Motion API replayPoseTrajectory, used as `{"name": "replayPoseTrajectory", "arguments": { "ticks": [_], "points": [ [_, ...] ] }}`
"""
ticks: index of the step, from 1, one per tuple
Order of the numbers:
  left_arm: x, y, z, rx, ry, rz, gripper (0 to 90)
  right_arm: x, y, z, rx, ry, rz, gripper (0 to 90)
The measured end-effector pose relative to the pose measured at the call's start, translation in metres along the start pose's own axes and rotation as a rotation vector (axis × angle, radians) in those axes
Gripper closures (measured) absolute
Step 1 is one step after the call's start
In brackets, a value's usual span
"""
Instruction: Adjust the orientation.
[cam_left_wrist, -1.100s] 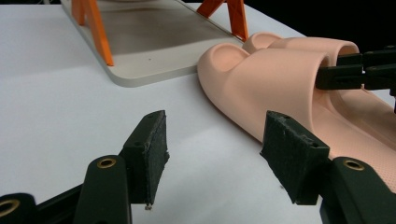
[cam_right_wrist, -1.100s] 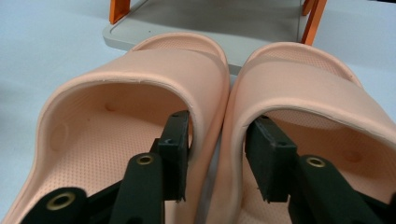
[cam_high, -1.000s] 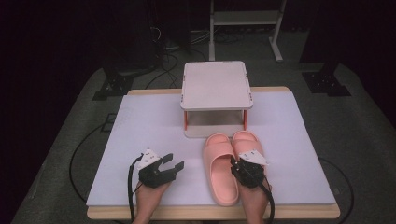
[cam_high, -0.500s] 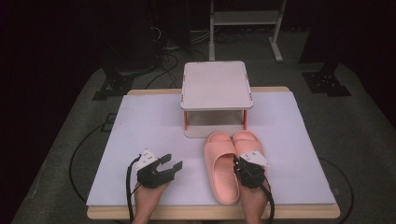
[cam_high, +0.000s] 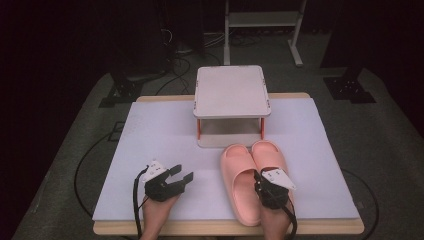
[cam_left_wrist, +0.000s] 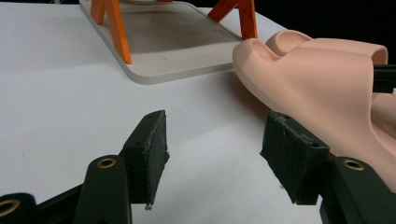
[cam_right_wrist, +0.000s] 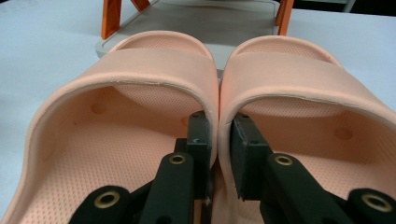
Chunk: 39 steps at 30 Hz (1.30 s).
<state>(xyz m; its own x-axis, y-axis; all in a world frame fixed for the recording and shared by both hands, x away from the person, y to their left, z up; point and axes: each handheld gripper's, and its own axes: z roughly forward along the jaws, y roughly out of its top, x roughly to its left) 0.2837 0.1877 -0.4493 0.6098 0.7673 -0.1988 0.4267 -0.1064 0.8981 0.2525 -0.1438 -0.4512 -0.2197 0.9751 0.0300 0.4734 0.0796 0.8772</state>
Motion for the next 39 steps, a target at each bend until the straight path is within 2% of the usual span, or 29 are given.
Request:
{"name": "replayPoseTrajectory", "arguments": {
  "ticks": [4,10,19,29,34,39],
  "points": [
    [0.000,0.000,0.000,0.001,0.001,-0.003,39.8,-0.001,-0.003,-0.007,-0.009,-0.004,0.001,78.8],
    [0.001,0.000,-0.001,-0.001,0.003,-0.005,39.8,-0.002,-0.007,-0.022,-0.055,-0.002,0.005,79.0],
    [0.005,0.001,-0.004,-0.013,0.014,-0.010,39.2,0.001,-0.002,-0.052,-0.153,-0.003,0.002,79.0],
    [0.008,0.004,-0.009,-0.023,0.030,-0.005,35.5,0.010,0.033,-0.091,-0.289,0.025,-0.021,79.0],
    [0.010,0.003,-0.011,-0.022,0.043,0.003,32.6,0.011,0.052,-0.097,-0.330,0.030,-0.039,79.0],
    [0.013,0.001,-0.017,-0.025,0.063,0.005,30.6,0.013,0.072,-0.092,-0.340,0.041,-0.051,79.0]
  ]
}}
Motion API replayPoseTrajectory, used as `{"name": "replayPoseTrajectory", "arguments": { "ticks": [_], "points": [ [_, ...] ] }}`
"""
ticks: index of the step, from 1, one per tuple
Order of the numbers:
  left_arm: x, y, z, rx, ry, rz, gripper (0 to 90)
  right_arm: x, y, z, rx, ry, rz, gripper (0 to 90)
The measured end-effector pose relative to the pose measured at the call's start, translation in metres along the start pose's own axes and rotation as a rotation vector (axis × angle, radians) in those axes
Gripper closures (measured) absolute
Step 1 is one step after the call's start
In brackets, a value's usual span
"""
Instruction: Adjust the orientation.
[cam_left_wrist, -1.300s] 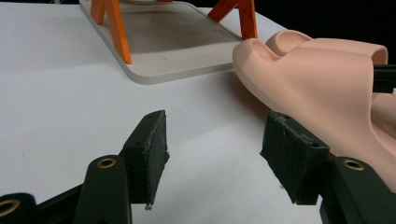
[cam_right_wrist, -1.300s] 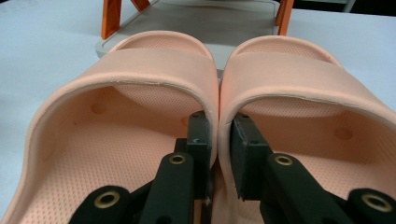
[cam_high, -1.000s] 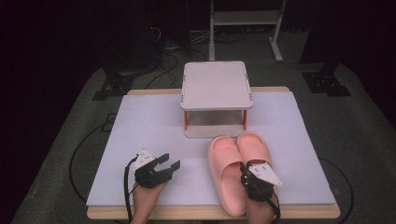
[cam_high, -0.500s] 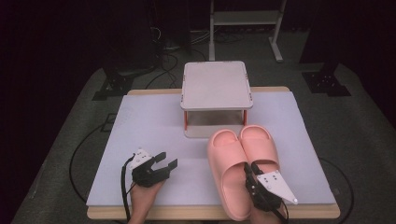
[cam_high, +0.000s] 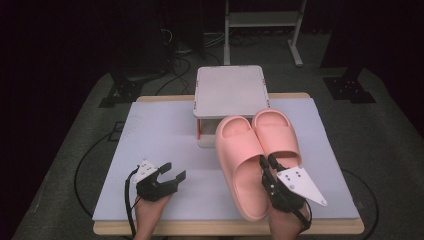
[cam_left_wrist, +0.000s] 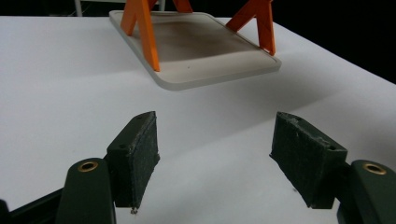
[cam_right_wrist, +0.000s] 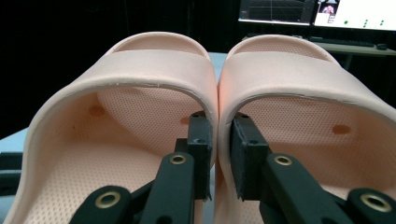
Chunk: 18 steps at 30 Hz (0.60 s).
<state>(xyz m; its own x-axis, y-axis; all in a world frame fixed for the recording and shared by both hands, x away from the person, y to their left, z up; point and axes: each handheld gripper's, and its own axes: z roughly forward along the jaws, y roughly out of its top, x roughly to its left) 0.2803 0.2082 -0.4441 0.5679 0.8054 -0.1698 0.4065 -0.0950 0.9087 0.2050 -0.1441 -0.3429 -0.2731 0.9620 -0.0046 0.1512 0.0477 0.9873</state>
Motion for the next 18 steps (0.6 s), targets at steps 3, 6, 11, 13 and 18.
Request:
{"name": "replayPoseTrajectory", "arguments": {
  "ticks": [3,6,11,13,18],
  "points": [
    [0.004,-0.001,-0.004,-0.002,0.009,-0.004,30.2,0.001,0.008,0.008,-0.007,0.004,-0.009,79.0],
    [0.007,-0.001,-0.007,-0.013,0.017,-0.014,30.0,0.002,0.016,0.017,-0.011,0.010,-0.015,79.0],
    [0.008,-0.001,-0.009,-0.014,0.019,-0.014,29.7,0.003,0.029,0.035,-0.004,0.011,-0.026,79.1],
    [0.009,-0.001,-0.010,-0.015,0.020,-0.011,29.6,0.004,0.034,0.043,-0.007,0.007,-0.027,79.1],
    [0.009,-0.001,-0.011,-0.015,0.022,-0.009,29.4,0.003,0.046,0.063,-0.017,-0.003,-0.024,79.3]
  ]
}}
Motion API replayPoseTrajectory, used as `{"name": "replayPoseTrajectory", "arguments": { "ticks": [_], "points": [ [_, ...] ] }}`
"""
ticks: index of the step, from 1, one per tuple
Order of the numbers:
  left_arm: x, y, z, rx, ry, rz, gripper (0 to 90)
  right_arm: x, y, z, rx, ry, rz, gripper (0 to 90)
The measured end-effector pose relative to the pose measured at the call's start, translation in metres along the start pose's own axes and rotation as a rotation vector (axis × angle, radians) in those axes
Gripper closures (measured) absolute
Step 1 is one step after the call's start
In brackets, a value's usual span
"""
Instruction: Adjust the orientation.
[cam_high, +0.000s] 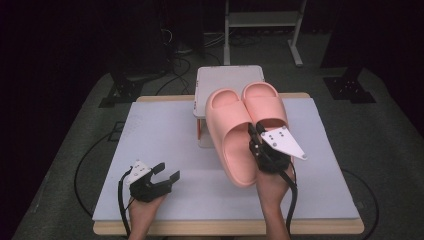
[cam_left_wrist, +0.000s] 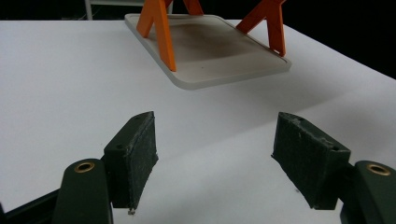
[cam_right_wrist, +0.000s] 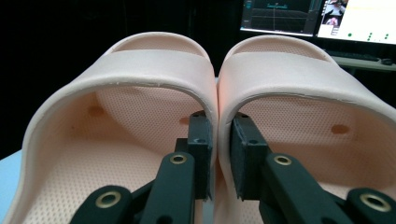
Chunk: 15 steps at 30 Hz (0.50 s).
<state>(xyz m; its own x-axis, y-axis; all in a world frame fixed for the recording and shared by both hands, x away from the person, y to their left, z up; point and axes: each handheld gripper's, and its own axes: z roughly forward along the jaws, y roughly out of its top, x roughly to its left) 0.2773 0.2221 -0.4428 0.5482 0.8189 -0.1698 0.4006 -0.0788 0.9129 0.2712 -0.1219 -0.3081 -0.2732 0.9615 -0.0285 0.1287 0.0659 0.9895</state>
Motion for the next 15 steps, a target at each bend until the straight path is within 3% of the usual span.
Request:
{"name": "replayPoseTrajectory", "arguments": {
  "ticks": [15],
  "points": [
    [0.004,-0.002,-0.001,-0.019,-0.003,-0.018,29.7,-0.002,0.038,0.070,0.004,-0.039,0.024,79.3]
  ]
}}
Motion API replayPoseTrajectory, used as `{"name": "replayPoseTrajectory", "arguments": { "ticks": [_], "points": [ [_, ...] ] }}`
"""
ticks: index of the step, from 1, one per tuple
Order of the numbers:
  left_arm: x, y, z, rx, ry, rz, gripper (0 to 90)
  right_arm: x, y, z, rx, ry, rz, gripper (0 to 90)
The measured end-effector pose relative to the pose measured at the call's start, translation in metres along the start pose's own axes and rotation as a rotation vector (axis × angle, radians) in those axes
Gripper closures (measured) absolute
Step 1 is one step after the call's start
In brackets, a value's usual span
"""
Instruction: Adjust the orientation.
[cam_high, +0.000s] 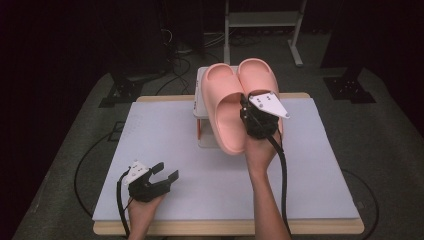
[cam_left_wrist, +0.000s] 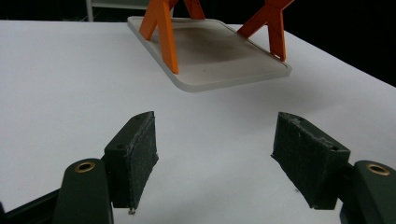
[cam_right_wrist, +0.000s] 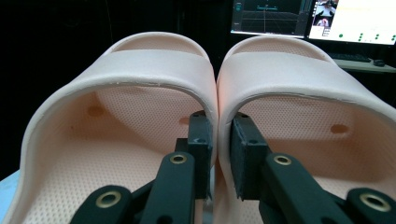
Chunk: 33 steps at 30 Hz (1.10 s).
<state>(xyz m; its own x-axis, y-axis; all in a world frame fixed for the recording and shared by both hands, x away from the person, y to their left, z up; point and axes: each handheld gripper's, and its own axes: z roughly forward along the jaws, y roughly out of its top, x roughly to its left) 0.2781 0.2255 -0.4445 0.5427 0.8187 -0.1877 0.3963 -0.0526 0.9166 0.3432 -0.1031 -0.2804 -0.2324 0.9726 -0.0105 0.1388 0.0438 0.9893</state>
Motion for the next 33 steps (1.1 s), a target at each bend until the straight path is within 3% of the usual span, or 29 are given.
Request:
{"name": "replayPoseTrajectory", "arguments": {
  "ticks": [14,27,33],
  "points": [
    [0.007,-0.001,-0.009,-0.019,0.019,-0.005,29.8,0.001,0.017,0.056,0.016,-0.022,0.034,79.3],
    [0.009,-0.002,-0.013,-0.037,0.026,-0.018,29.8,0.003,0.023,0.079,0.054,-0.025,0.020,79.3],
    [0.008,-0.003,-0.015,-0.027,0.026,-0.003,29.8,-0.001,0.023,0.094,0.090,-0.041,0.063,79.3]
  ]
}}
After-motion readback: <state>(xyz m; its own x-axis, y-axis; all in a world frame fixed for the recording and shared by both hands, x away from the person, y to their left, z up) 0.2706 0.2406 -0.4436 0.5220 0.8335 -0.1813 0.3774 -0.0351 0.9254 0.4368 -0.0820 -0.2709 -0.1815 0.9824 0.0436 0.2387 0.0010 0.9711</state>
